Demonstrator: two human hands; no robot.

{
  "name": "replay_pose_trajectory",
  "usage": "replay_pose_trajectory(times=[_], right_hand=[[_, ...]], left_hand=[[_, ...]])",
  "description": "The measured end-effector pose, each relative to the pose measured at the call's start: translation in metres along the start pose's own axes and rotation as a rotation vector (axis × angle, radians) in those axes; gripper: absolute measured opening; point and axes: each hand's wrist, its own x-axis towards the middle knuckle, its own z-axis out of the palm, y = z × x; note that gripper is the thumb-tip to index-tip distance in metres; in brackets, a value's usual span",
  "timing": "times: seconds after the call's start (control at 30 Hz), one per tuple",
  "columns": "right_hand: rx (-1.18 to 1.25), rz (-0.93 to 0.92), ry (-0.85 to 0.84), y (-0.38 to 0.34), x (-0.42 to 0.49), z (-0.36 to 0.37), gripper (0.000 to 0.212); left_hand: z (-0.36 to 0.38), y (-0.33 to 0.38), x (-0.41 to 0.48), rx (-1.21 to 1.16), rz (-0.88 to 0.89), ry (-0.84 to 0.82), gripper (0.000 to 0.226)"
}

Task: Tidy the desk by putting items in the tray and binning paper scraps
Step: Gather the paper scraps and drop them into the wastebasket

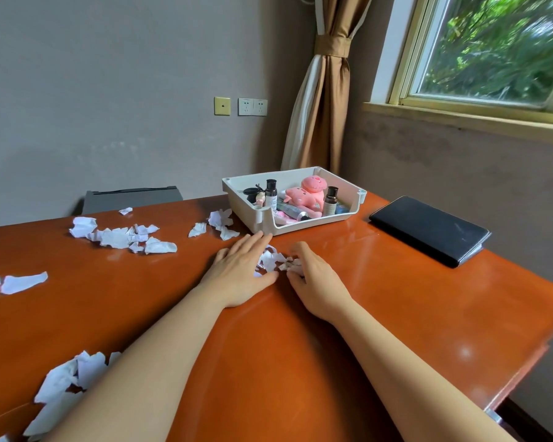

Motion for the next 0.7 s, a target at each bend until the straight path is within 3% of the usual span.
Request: replay_pose_trajectory(times=[0.1,0.33,0.7], right_hand=[[-0.059,-0.041,-0.038,0.003,0.005,0.002,0.047],[-0.088,-0.054,-0.019,0.006,0.015,0.004,0.016],[-0.084,-0.033,0.024,0.0,0.013,0.001,0.009]], left_hand=[[0.003,-0.003,0.009,0.041,0.002,-0.025,0.056],[0.002,0.0,0.004,0.049,0.019,0.039,0.034],[0.005,0.003,-0.004,-0.064,-0.005,0.143,0.01]])
